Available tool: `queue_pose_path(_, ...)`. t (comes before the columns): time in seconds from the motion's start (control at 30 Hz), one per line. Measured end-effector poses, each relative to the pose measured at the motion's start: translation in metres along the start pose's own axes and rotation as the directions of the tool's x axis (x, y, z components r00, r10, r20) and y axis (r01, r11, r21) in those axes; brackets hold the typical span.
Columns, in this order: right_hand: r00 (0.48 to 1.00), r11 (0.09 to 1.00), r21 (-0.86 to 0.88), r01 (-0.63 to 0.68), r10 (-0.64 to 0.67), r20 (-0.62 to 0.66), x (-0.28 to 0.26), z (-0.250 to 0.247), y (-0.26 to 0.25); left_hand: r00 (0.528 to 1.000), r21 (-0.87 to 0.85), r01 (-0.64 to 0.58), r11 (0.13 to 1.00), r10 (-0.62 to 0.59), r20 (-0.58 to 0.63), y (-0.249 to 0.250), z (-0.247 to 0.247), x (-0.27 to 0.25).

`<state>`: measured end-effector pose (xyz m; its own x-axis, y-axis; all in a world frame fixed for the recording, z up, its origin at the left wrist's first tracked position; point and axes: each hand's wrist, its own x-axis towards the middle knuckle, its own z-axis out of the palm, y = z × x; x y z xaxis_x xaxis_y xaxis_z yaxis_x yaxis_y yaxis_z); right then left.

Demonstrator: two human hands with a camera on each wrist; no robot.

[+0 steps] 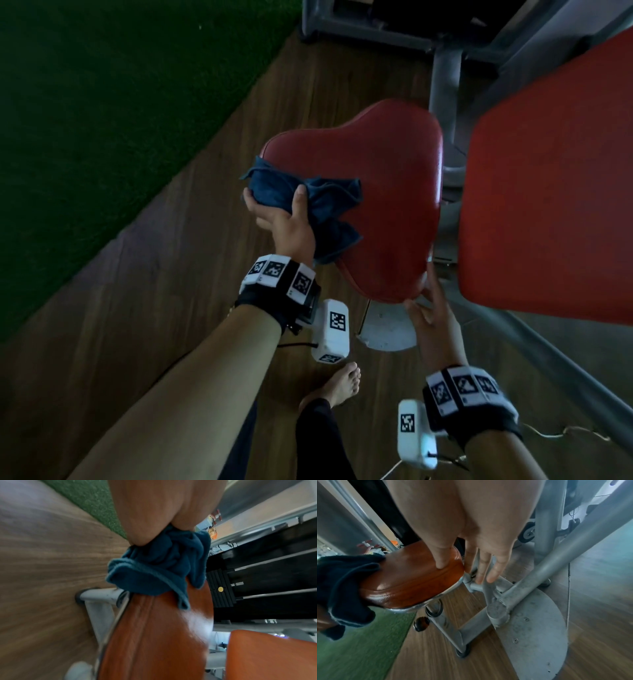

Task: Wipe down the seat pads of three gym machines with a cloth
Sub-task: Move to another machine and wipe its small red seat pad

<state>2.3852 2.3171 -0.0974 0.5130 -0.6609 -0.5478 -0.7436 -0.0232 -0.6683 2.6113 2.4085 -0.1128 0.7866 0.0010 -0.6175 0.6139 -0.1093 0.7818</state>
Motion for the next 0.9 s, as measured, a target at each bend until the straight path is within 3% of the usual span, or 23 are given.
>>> queue_pose_path(0.2,0.995,0.998,0.061,-0.011,0.017,-0.095,0.005,0.002,-0.002,0.994,0.005,-0.084,0.996,0.084,-0.075,0.013,-0.005,0.012)
queue_pose_path(0.37,0.992,0.996,0.09,0.006,0.005,-0.125,0.009,0.004,0.004,0.999,-0.062,-0.029,0.998,0.026,-0.048,-0.012,0.015,-0.025)
queue_pose_path(0.5,0.995,0.996,0.085,0.009,0.0,-0.103,0.013,0.001,0.006,1.0,-0.099,-0.007,0.995,0.009,0.02,-0.021,0.015,-0.027)
queue_pose_path(0.67,0.998,0.996,0.084,-0.002,0.007,-0.059,0.02,-0.006,0.014,0.999,-0.076,-0.039,0.996,0.037,-0.033,-0.02,0.019,-0.029)
queue_pose_path(0.8,0.999,0.997,0.078,0.03,-0.028,-0.025,0.017,-0.009,0.018,0.998,-0.013,-0.037,0.999,0.038,0.048,-0.048,0.029,-0.053)
queue_pose_path(0.9,0.999,0.998,0.053,0.035,-0.034,-0.026,0.015,-0.008,0.017,0.99,0.071,0.047,0.996,-0.056,0.131,-0.07,0.03,-0.074)
